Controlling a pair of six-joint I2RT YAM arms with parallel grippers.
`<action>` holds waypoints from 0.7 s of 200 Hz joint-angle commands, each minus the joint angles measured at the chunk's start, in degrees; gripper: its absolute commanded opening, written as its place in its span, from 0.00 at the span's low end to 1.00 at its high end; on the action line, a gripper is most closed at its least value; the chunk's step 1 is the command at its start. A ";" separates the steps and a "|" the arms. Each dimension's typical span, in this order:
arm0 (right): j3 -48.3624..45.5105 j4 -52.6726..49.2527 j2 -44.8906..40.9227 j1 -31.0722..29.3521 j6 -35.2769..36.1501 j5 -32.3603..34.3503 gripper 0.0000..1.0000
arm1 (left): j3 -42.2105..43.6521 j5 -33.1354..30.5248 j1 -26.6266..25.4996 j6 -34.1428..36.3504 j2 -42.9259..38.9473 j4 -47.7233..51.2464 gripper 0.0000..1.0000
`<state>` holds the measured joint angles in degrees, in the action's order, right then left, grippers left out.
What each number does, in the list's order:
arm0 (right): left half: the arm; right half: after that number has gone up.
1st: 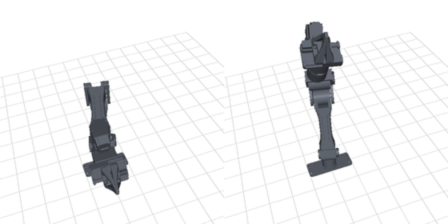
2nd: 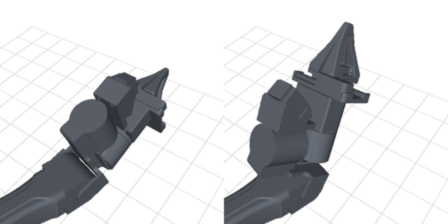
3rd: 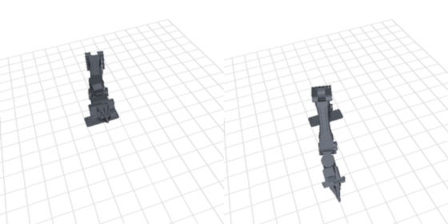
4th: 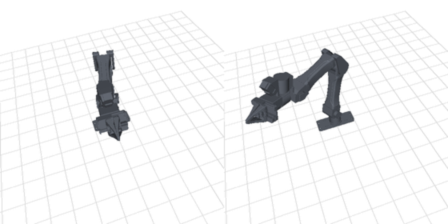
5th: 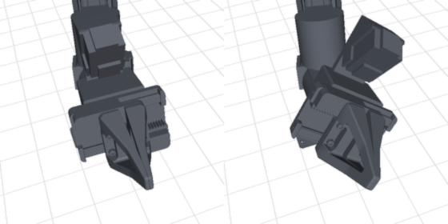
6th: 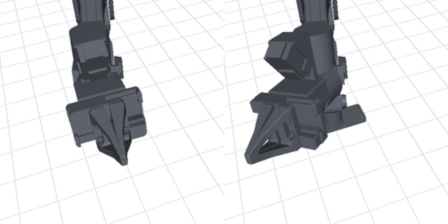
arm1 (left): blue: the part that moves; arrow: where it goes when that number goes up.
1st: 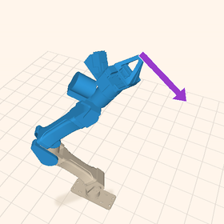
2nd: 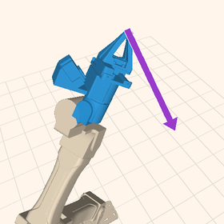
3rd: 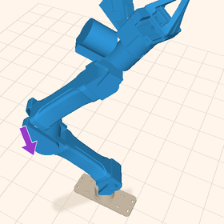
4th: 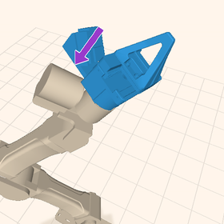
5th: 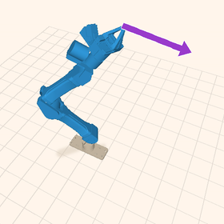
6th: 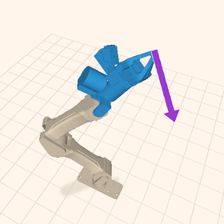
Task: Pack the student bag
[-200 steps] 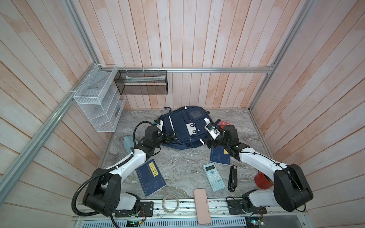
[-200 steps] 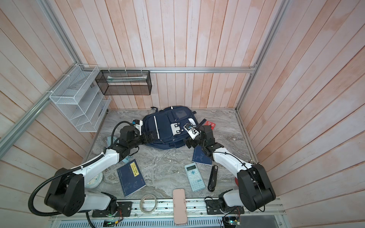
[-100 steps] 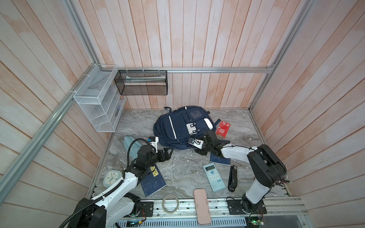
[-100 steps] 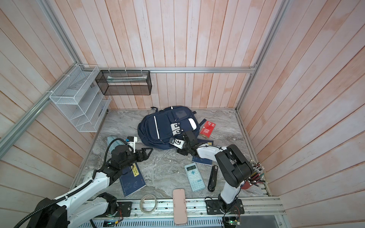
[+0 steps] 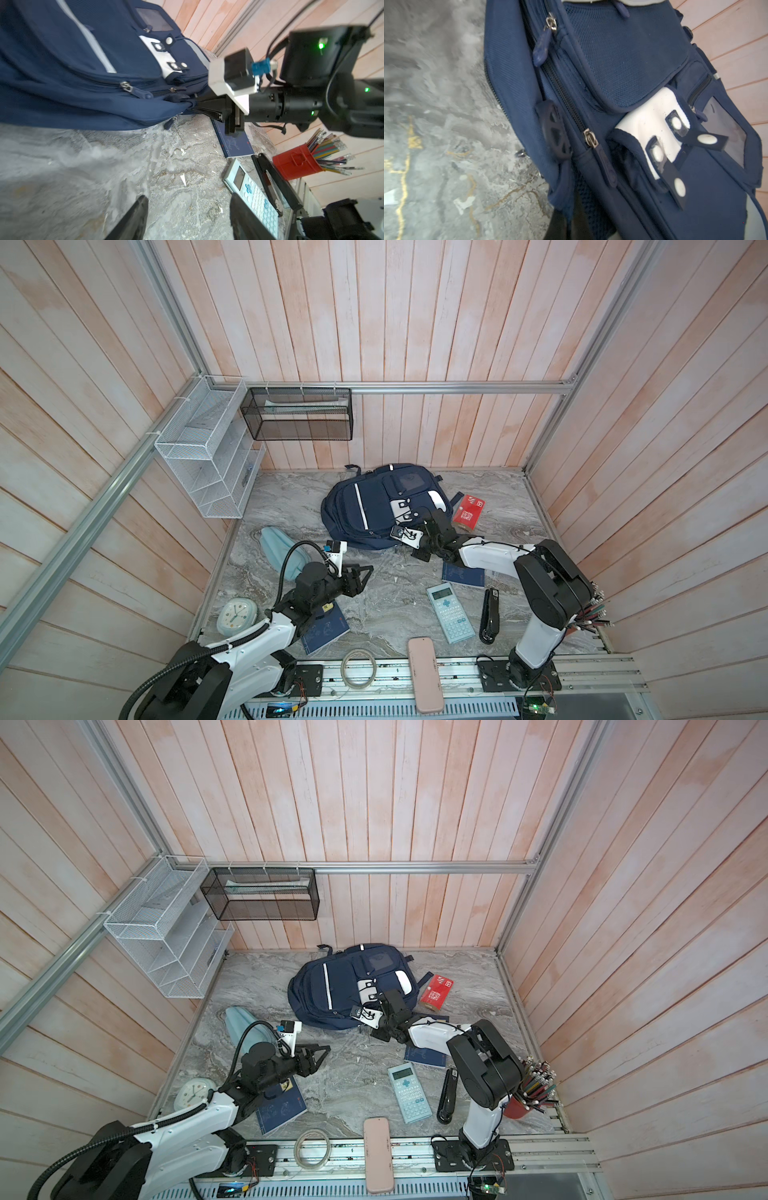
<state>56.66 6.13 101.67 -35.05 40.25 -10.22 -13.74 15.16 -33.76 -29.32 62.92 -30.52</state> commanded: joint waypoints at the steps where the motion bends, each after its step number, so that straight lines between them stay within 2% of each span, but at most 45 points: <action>1: 3.98 -1.02 -2.40 0.44 -4.71 -10.13 0.00 | -0.68 -8.22 -6.34 7.98 5.89 -9.20 0.63; 32: 4.34 -2.00 -4.17 1.39 -6.57 -13.52 0.00 | -0.94 -11.47 -7.35 6.23 17.92 -22.24 0.58; 53: 3.55 -1.74 -4.69 1.41 -6.19 -14.82 0.00 | -3.56 -18.24 -9.14 8.20 24.11 -26.64 0.48; 68: 3.46 -1.76 -4.64 1.39 -6.81 -15.47 0.00 | -5.25 -20.52 -10.02 9.44 27.93 -30.63 0.46; 101: 3.58 -2.32 -4.66 1.44 -7.55 -16.55 0.00 | -10.46 -27.53 -13.27 11.83 35.67 -32.89 0.45; 140: 3.13 -2.45 -5.27 1.43 -8.16 -16.72 0.00 | -15.32 -32.13 -13.17 11.56 41.19 -32.34 0.42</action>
<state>59.35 1.74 99.26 -33.28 33.78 -22.24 -26.55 -10.79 -47.03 -19.07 101.82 -60.38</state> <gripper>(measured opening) 0.048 0.446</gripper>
